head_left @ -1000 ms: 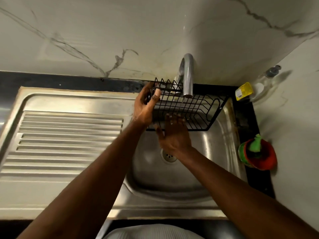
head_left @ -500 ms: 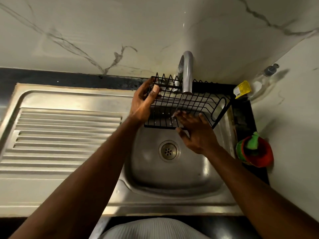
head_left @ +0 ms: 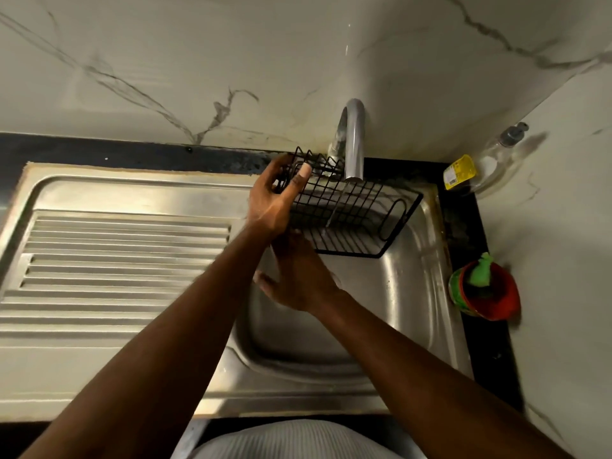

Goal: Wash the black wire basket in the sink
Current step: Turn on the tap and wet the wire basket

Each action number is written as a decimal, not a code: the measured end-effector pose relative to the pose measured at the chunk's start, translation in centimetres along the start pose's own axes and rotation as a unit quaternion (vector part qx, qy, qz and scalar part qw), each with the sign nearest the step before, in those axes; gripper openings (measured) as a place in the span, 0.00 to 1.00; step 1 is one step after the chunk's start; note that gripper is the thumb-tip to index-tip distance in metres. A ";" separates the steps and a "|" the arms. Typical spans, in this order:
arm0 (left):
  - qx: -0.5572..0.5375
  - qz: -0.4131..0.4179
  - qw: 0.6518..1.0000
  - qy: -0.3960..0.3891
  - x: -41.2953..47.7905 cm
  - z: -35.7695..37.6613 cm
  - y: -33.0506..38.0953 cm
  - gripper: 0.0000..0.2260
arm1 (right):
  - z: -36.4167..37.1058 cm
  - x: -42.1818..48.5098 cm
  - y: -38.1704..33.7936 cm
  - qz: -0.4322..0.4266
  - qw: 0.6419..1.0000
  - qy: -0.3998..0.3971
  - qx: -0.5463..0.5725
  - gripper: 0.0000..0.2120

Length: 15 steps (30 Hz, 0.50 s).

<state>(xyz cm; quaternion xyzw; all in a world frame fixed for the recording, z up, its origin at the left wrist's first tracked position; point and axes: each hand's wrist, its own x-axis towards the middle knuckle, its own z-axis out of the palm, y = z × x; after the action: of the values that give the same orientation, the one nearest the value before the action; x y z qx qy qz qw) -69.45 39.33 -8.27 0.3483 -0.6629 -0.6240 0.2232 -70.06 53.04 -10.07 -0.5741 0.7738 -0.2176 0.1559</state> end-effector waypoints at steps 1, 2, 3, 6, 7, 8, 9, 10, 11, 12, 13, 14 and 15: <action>0.015 0.002 1.000 -0.005 0.1 -0.1 0.0 0.35 | -0.2 0.0 0.8 -0.016 1.000 -0.019 0.007 0.38; 0.020 0.001 1.000 -0.008 0.2 -0.3 0.0 0.34 | -0.4 -0.3 2.0 -0.031 0.999 -0.036 -0.006 0.39; 0.018 -0.001 1.000 -0.012 0.2 -0.6 0.1 0.33 | -0.6 -0.9 3.5 -0.043 0.998 -0.044 -0.029 0.40; -0.035 -0.028 0.999 -0.025 0.3 -1.7 0.8 0.39 | -1.0 -3.3 8.4 0.009 0.997 -0.002 -0.081 0.38; -0.043 -0.043 0.998 -0.029 0.4 -2.1 1.3 0.42 | -1.3 -4.2 9.8 0.048 0.994 0.034 -0.090 0.33; -0.041 -0.056 0.997 -0.038 0.6 -2.3 1.6 0.43 | -1.6 -4.8 10.9 0.087 0.989 0.066 -0.102 0.27; -0.034 -0.067 0.996 -0.053 0.8 -2.4 2.0 0.42 | -1.7 -5.4 11.7 0.116 0.983 0.082 -0.119 0.22; -0.025 -0.081 0.994 -0.070 0.9 -2.3 2.3 0.41 | -1.7 -5.6 12.0 0.131 0.978 0.088 -0.138 0.16; -0.018 -0.092 0.992 -0.084 0.9 -2.2 2.6 0.39 | -1.5 -5.7 12.0 0.133 0.975 0.088 -0.152 0.12; -0.009 -0.098 0.991 -0.094 1.0 -2.2 2.9 0.38 | -1.2 -5.6 11.7 0.128 0.976 0.088 -0.152 0.11; -0.001 -0.101 0.989 -0.105 1.2 -2.4 3.2 0.36 | -0.7 -5.6 11.3 0.124 0.977 0.091 -0.145 0.10; -0.004 -0.100 0.988 -0.121 1.4 -2.7 3.5 0.34 | -0.3 -5.5 10.7 0.125 0.978 0.098 -0.137 0.11; -0.019 -0.098 0.986 -0.136 1.5 -3.2 3.5 0.32 | 0.0 -5.4 10.3 0.127 0.977 0.109 -0.130 0.11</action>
<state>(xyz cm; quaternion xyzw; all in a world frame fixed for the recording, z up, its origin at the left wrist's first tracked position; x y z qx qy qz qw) -68.77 35.98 -4.64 0.3188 -0.6381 -0.6968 0.0752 -76.95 60.73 -15.44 -0.4590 0.8746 -0.1546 0.0209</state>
